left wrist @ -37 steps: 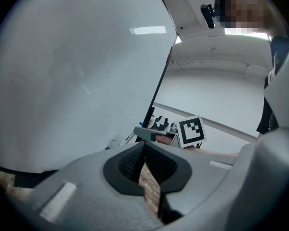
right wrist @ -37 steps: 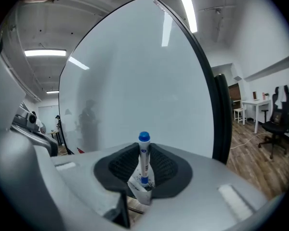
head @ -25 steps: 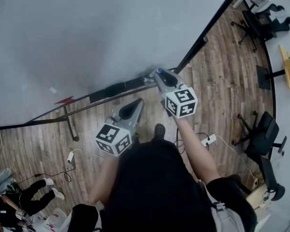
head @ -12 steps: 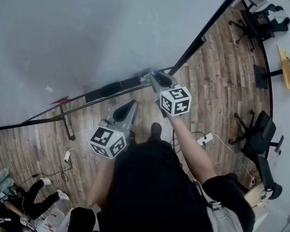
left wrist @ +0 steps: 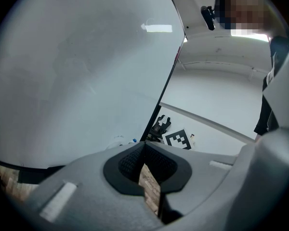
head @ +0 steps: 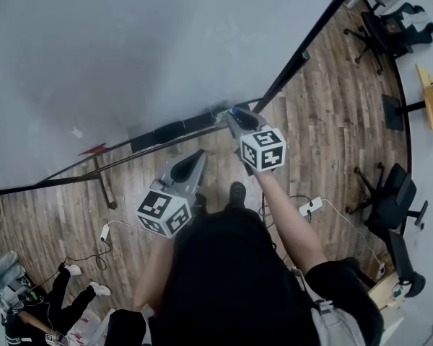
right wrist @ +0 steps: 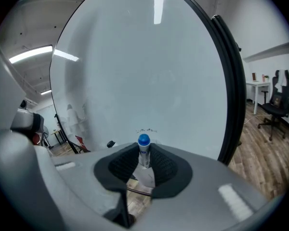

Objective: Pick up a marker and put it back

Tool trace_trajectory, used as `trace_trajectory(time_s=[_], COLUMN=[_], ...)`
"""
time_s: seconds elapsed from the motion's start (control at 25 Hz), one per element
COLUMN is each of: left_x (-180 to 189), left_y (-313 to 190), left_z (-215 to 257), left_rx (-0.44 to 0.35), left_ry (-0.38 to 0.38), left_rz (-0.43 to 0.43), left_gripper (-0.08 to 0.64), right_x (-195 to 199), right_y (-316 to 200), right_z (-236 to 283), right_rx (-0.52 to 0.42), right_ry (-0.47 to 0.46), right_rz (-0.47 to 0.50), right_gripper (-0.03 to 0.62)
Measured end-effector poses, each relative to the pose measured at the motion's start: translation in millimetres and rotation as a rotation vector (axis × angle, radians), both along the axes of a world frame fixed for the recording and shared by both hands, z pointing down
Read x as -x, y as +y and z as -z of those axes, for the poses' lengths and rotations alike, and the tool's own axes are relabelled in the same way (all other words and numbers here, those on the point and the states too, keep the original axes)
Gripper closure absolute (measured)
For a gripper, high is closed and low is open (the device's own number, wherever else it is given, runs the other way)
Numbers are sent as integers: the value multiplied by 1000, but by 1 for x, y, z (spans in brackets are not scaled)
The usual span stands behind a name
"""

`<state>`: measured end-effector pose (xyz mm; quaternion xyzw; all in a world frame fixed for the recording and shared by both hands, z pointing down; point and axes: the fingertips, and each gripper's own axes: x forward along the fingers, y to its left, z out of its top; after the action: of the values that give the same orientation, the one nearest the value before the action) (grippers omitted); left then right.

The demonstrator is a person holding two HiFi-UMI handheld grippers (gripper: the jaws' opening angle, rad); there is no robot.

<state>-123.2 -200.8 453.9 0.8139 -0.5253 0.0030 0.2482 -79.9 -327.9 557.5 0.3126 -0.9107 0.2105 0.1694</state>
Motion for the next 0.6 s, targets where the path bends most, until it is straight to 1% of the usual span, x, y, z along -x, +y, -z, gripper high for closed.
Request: trace_trajectory(time_s=[0.52, 0.56, 0.6], left_x=[2, 1, 1], left_y=[3, 3, 3], left_z=[0, 0, 1], left_rx=[-3, -3, -5], left_ry=[-4, -4, -4], left_rz=[4, 4, 4], left_gripper=[551, 551, 549], right_x=[-5, -6, -7], right_y=[-1, -1, -1], right_z=[-8, -8, -9], right_rx=[-11, -11, -11], right_ry=[55, 60, 62], right_rz=[-18, -23, -27], right_gripper=[511, 485, 473])
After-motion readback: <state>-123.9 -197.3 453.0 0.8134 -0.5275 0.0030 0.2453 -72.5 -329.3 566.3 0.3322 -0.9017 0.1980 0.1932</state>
